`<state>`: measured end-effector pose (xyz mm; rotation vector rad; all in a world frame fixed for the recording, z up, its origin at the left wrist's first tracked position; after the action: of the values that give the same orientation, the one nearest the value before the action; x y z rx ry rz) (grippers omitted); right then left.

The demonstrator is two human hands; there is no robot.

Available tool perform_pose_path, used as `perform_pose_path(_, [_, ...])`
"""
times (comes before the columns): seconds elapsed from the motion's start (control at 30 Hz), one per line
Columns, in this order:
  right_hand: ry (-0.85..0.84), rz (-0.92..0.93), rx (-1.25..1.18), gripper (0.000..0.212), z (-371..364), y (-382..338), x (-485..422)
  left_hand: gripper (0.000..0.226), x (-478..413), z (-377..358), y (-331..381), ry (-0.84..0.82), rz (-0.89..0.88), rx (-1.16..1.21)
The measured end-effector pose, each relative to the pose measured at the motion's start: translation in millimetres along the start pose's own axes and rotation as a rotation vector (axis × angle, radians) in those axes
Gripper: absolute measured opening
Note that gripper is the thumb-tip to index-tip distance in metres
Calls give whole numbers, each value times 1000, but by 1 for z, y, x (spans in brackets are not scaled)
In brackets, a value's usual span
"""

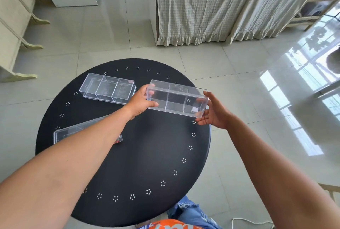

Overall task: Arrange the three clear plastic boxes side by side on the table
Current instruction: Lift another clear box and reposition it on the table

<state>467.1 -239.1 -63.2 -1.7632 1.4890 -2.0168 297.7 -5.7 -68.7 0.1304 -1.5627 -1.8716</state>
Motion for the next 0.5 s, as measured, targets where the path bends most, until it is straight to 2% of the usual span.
perform_pose_path(0.17, [33, 37, 77, 70, 4, -9, -1, 72, 5, -2, -11, 9, 91, 44])
perform_pose_path(0.3, [75, 42, 214, 22, 4, -9, -8, 74, 10, -11, -19, -15, 212, 113])
perform_pose_path(0.43, [156, 15, 325, 41, 10, -2, -22, 61, 11, -17, -29, -34, 315, 137])
perform_pose_path(0.5, [193, 25, 308, 43, 10, 0, -30, 54, 11, -20, -31, -11, 344, 145])
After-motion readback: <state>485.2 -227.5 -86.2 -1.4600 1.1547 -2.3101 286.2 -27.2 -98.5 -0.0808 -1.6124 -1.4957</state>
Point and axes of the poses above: each hand's wrist, its own x-axis away from the middle knuckle, its own z-axis out of the back of the hand, y = z × x, the point moved 6 cm from there along -x, towards the middle knuckle, and after that the axes turned 1 degree about -z, right-handed, at the moved point
